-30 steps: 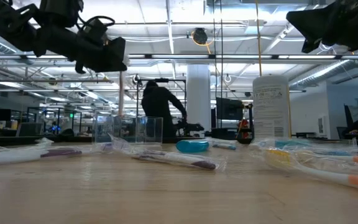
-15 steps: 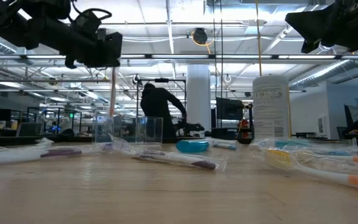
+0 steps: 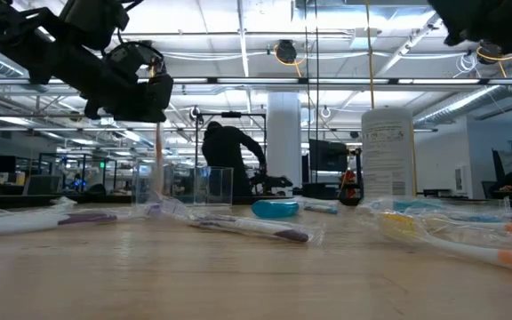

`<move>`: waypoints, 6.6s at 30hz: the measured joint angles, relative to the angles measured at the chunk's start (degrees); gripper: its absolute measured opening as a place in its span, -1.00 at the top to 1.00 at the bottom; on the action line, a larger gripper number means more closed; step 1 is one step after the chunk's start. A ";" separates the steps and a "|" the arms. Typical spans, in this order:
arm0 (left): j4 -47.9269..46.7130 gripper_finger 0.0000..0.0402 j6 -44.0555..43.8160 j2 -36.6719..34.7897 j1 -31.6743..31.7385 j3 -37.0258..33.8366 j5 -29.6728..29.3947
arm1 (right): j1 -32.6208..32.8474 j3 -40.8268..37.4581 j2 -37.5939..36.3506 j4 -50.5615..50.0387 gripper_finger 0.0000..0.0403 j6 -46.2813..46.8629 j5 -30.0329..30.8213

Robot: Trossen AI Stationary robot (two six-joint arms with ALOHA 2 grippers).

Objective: Pick & Place toothbrushing station
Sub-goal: Put the orange toothbrush into the transparent organizer, then put the blue toothbrush into the transparent organizer

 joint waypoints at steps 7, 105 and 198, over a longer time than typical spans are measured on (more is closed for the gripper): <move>-2.27 0.43 -4.05 -0.46 0.00 0.06 -1.89 | 0.00 0.59 4.04 9.80 0.98 0.14 -0.08; -28.30 0.43 -5.73 -15.26 -19.19 8.33 2.80 | -18.16 46.90 93.07 -5.46 0.97 40.09 -2.20; -28.24 0.43 -4.56 -14.49 -15.85 8.33 6.29 | -23.61 72.63 101.21 -18.25 0.69 22.03 8.48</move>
